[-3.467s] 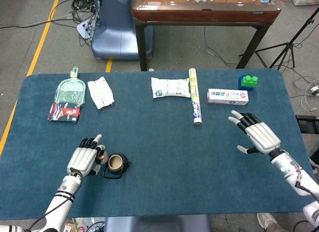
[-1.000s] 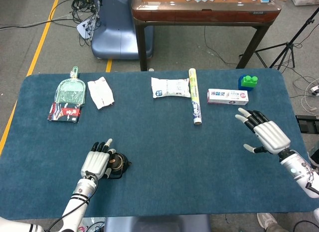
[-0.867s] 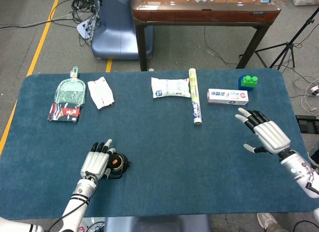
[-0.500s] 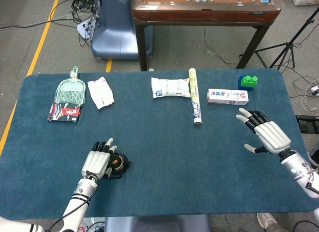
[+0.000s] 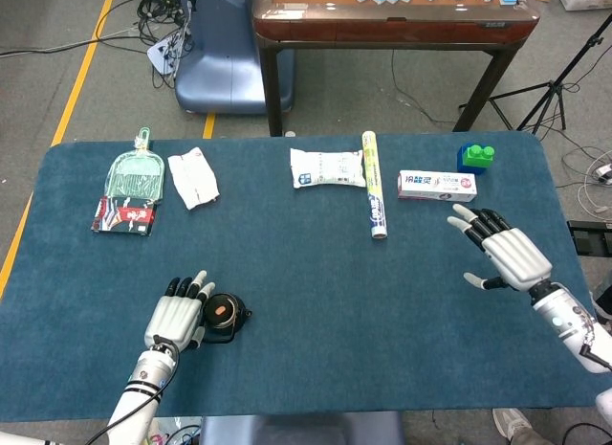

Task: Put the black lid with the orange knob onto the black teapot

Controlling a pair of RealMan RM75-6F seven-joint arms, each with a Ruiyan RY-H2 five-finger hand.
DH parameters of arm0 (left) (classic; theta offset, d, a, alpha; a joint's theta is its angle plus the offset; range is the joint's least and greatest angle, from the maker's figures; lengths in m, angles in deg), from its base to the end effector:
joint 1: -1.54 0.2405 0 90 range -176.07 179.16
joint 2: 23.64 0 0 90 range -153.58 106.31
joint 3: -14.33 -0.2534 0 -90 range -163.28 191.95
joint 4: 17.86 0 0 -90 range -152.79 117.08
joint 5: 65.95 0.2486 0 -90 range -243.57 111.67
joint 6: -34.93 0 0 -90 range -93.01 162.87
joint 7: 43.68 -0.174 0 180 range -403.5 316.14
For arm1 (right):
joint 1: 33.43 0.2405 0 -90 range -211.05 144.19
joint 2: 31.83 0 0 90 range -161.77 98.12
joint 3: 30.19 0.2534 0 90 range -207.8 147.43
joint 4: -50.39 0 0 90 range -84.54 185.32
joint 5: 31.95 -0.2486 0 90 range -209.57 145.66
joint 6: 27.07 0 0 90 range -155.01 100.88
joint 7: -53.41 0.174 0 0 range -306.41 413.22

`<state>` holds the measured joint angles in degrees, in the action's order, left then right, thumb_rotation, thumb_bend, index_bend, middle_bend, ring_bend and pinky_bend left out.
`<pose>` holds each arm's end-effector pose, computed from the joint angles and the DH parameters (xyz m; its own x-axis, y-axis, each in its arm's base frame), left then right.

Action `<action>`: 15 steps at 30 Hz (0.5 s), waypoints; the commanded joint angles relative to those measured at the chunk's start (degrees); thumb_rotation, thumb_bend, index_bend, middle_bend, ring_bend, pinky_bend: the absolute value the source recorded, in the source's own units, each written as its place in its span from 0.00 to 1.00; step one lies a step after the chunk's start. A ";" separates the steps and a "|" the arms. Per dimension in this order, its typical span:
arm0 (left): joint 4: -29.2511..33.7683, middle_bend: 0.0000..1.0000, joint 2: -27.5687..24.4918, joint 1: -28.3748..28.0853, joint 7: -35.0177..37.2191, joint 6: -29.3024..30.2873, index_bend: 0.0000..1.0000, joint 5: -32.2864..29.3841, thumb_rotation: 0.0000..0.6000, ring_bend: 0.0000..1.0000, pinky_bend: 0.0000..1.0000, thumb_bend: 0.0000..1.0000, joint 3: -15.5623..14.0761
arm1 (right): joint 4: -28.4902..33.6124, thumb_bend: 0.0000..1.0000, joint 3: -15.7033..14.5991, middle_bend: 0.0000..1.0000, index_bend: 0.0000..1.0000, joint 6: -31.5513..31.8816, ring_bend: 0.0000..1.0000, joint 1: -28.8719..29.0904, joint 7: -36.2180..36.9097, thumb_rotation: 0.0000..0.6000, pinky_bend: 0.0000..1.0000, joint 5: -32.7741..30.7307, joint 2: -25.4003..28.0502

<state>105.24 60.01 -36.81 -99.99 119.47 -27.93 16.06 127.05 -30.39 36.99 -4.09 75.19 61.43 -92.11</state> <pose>-0.1275 0.2482 -0.0263 0.5498 0.4142 0.7254 0.8260 -0.1405 -0.5459 -0.3035 -0.3485 0.1221 0.4866 -0.2203 0.8454 -0.8477 -0.3530 0.3960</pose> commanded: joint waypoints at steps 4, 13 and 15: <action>1.92 0.00 1.17 0.70 -2.78 3.80 0.09 -1.18 1.00 0.00 0.00 0.53 -1.42 | -0.42 0.25 0.23 0.00 0.01 -0.31 0.00 0.39 0.93 1.00 0.00 -0.19 -0.09; 3.13 0.00 2.71 2.57 -4.21 7.68 0.11 2.77 1.00 0.00 0.00 0.53 -3.84 | -2.13 0.25 -0.07 0.00 0.01 0.01 0.00 0.54 2.29 1.00 0.00 0.37 -1.01; 2.97 0.00 3.42 2.83 -5.09 8.49 0.12 2.71 1.00 0.00 0.00 0.53 -4.05 | -2.47 0.25 -0.13 0.00 0.01 0.16 0.00 0.56 2.73 1.00 0.00 0.51 -1.19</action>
<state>108.24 63.04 -34.22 -104.65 127.58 -25.29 12.24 124.71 -30.48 37.07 -3.54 77.75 61.85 -93.20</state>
